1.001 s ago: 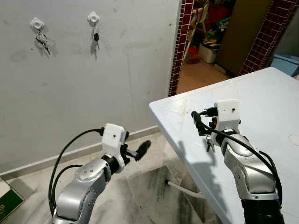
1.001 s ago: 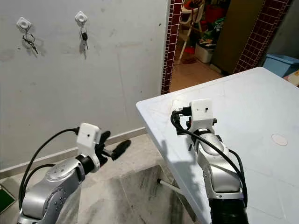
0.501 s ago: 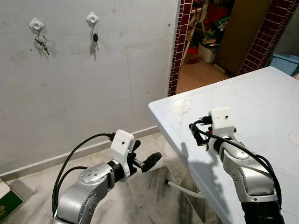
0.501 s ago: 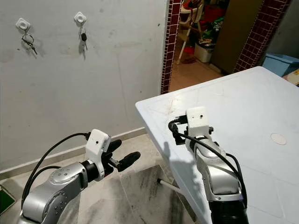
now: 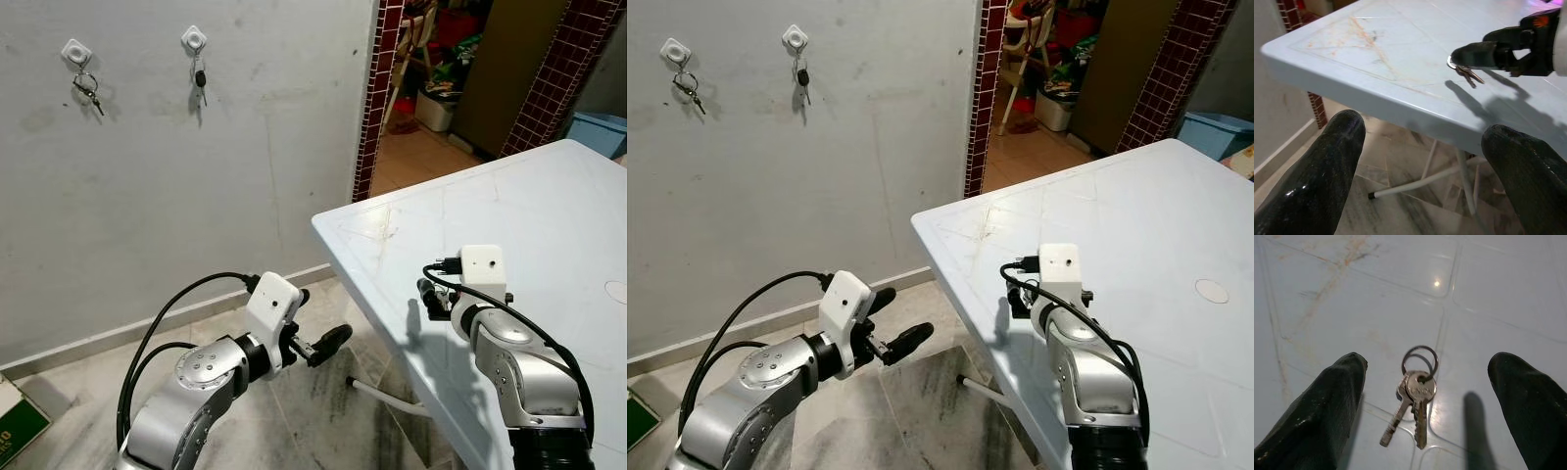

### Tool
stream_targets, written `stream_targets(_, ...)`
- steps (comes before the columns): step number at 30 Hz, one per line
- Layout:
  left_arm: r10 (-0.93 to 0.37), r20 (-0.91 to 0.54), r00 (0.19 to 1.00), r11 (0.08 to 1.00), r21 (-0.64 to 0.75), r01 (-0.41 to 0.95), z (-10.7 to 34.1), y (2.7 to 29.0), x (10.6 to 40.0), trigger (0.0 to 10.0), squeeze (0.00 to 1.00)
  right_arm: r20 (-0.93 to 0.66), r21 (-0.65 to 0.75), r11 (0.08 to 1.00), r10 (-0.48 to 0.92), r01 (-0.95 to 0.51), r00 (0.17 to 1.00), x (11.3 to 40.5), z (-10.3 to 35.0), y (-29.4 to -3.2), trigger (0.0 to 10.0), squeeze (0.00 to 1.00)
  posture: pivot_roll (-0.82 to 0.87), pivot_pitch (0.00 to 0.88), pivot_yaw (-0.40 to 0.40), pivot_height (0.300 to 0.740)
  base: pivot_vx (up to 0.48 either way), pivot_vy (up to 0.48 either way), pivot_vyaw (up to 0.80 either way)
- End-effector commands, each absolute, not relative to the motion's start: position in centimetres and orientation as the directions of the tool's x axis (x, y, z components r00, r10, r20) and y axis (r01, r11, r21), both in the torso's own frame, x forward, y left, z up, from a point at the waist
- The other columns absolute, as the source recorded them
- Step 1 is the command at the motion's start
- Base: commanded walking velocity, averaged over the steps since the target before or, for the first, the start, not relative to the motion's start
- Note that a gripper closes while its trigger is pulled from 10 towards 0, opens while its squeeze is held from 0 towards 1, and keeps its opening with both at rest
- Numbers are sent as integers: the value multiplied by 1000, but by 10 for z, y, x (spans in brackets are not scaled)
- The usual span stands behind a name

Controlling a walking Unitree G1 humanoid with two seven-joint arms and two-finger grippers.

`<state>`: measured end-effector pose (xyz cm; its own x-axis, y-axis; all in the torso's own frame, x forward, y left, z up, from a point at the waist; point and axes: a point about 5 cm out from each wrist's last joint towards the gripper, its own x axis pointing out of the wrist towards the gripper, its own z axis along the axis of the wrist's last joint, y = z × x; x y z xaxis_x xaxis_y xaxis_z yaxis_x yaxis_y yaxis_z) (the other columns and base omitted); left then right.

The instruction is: Hang keys on a hook

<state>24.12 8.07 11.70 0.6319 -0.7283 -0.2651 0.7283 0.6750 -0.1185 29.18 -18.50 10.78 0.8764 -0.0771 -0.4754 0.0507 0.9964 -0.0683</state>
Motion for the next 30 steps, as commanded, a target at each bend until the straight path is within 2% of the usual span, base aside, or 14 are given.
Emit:
stream_targets(1, -746, -256, 615, 651, -87, 754, 121, 78, 240, 10000, 0, -488, -59, 996, -85, 65, 868, 291, 105, -187, 10000, 0, -32, 0, -4, 740, 0, 0, 0)
stream_targets(10, -768, -256, 587, 619, -65, 782, 120, 74, 237, 10000, 0, -508, -24, 998, -69, 66, 858, 290, 96, -183, 10000, 0, -28, 0, -5, 740, 0, 0, 0)
stream_targets(11, -767, -251, 590, 620, -55, 783, 121, 73, 238, 10000, 0, -504, -18, 998, -68, 68, 861, 291, 95, -183, 4196, 0, -22, 0, -6, 740, 0, 0, 0)
stream_targets(12, -766, -248, 593, 621, -52, 782, 121, 73, 239, 10000, 0, -502, -12, 997, -68, 72, 862, 292, 95, -183, 941, 0, -22, 0, -6, 740, 0, 0, 0)
stream_targets(13, -765, -247, 594, 623, -50, 781, 121, 73, 239, 10000, 0, -502, -7, 997, -69, 76, 862, 293, 95, -183, 0, 0, -21, 0, -6, 740, 0, 0, 0)
stream_targets(22, -743, -242, 625, 651, -43, 758, 115, 74, 244, 10000, 0, -506, 28, 995, -65, 92, 860, 297, 91, -182, 0, 0, -16, 0, -7, 740, 0, 0, 0)
stream_targets(30, -738, -237, 631, 664, -95, 741, 108, 74, 246, 10000, 0, -514, 100, 989, -42, 109, 857, 298, 82, -182, 0, 0, -17, 0, -5, 740, 0, 0, 0)
